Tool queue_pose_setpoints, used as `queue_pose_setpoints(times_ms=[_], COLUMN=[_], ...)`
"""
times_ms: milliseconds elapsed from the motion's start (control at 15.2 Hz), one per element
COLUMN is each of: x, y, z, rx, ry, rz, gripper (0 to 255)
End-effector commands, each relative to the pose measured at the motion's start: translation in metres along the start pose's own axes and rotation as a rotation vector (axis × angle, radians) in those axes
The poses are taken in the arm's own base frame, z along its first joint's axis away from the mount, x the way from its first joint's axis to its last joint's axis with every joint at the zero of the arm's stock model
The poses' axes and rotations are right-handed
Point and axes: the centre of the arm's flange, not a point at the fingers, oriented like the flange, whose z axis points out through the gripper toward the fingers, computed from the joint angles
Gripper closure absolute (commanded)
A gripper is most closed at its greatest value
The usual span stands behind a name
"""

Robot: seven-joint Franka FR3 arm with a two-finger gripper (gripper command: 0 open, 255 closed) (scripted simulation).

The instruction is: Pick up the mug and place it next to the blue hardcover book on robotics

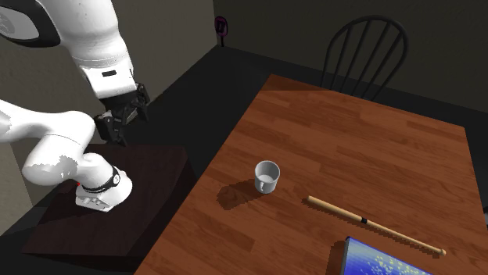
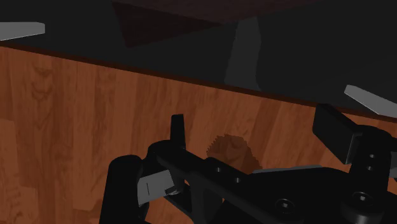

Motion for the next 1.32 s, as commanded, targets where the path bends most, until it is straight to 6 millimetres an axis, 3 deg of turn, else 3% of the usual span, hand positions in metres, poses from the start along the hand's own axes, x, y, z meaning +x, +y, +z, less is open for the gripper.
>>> queue_pose_setpoints(times_ms=[0,1254], x=[0.000,0.201], y=[0.000,-0.092], z=[0.000,0.109], rx=[0.000,0.017], ry=[0.000,0.027], rz=[0.000,0.097], gripper=[0,0])
